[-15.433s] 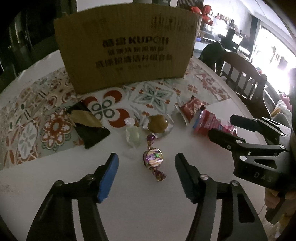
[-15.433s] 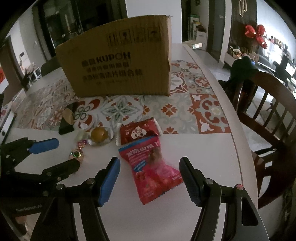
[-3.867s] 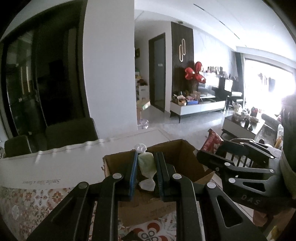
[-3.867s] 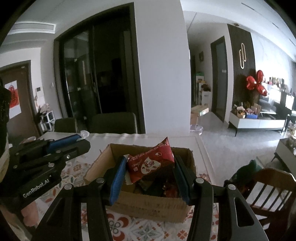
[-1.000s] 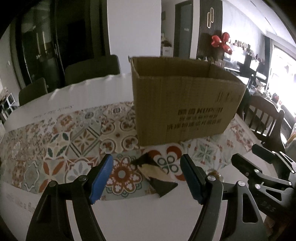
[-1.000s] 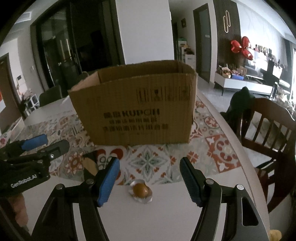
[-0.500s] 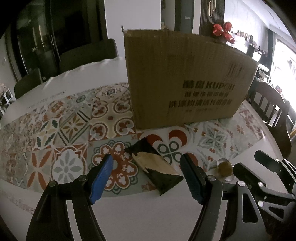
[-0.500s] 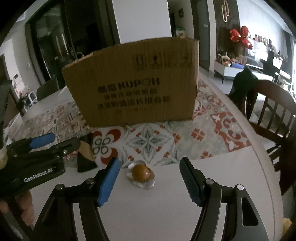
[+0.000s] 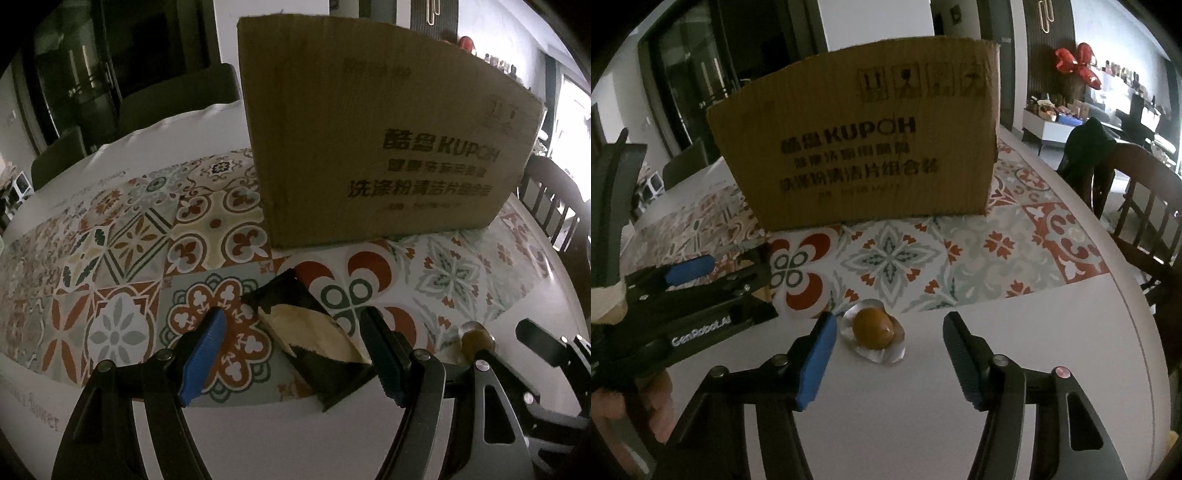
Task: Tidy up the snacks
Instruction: 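Move the left tool to the black-gold triangular snack while the right tool approaches the brown candy, then close the left tool on the black-gold snack while the right tool closes on the brown candy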
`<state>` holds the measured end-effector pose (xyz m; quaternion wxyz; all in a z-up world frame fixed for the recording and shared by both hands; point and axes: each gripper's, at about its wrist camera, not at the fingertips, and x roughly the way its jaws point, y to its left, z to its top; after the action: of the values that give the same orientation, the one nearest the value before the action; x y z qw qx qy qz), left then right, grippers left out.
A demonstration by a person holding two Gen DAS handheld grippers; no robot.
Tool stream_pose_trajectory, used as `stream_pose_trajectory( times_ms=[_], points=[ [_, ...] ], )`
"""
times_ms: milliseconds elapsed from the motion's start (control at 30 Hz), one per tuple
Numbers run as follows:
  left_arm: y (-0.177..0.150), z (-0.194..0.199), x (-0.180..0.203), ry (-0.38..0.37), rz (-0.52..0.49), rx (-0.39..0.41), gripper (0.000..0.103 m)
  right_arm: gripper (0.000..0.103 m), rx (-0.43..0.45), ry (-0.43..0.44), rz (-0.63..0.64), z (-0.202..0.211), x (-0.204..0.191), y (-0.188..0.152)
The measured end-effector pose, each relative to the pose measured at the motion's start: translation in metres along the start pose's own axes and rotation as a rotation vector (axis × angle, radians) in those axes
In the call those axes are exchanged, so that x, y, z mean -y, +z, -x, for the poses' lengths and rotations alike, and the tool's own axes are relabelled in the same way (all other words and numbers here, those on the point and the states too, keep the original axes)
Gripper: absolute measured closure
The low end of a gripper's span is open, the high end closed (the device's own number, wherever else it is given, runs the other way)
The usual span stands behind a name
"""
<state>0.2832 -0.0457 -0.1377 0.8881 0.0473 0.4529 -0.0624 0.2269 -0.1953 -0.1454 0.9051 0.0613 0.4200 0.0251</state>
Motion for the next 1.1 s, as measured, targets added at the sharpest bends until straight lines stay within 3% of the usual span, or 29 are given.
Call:
stream_pose_trajectory(
  times_ms=[400,533,700,1100],
  points=[
    [-0.004,-0.016,-0.004,-0.028,0.041,-0.038,0.036,0.057,-0.020,0.015,0.006,-0.009,-0.004,-0.001],
    [-0.006,-0.015,-0.006,-0.027,0.044,-0.034,0.051,0.069,-0.016,0.027,0.015,-0.010,-0.006,-0.001],
    [-0.009,-0.013,-0.009,-0.044,0.048,-0.031,0.062,0.070,-0.014,0.032,0.024,-0.011,-0.008,0.000],
    [-0.016,0.007,-0.015,-0.107,0.038,-0.016,0.067,0.070,0.023,0.066,0.027,-0.001,-0.016,0.008]
  ],
)
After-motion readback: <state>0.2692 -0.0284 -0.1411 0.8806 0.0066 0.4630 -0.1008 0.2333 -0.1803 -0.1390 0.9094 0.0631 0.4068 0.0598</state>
